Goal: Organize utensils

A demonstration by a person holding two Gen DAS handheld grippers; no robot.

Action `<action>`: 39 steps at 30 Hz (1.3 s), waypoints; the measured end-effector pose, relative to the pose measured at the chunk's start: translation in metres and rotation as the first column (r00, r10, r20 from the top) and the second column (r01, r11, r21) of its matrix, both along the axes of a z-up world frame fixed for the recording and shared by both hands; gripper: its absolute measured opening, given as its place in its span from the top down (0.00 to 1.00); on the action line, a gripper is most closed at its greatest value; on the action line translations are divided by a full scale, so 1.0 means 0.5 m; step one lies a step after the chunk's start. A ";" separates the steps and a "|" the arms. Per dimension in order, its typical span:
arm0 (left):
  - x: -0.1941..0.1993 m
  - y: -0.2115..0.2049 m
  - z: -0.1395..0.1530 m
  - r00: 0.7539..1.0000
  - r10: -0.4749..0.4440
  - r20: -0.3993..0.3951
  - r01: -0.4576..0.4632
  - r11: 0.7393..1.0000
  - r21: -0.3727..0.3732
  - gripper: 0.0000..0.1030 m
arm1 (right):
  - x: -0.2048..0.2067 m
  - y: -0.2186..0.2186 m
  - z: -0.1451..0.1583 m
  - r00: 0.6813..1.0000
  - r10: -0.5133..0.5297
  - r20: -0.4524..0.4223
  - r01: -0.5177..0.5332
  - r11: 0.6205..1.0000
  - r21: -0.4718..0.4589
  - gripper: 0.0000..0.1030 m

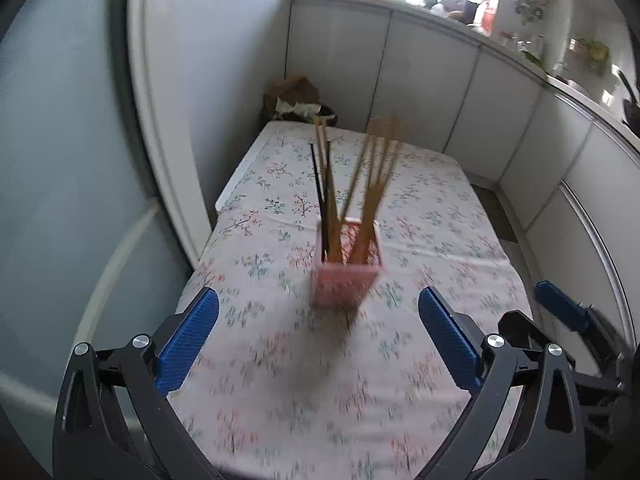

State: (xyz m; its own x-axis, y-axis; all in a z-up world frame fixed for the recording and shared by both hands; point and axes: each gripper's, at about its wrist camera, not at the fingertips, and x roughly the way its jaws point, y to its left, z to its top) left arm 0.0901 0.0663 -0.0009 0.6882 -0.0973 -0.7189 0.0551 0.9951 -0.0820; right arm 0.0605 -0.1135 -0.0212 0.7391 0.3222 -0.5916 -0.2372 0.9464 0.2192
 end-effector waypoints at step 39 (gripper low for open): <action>-0.276 -0.092 0.206 0.984 -0.073 0.160 0.042 0.982 0.187 0.07 | -0.276 -0.058 0.262 0.981 -0.181 0.074 0.188 0.977 -0.101 0.06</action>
State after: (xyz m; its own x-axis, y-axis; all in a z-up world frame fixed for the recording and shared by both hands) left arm -0.0481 0.0203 0.1021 0.7963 -0.0182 -0.6046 0.1100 0.9872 0.1152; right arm -0.0775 -0.1427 0.1097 0.8175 0.1140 -0.5646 -0.0663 0.9923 0.1043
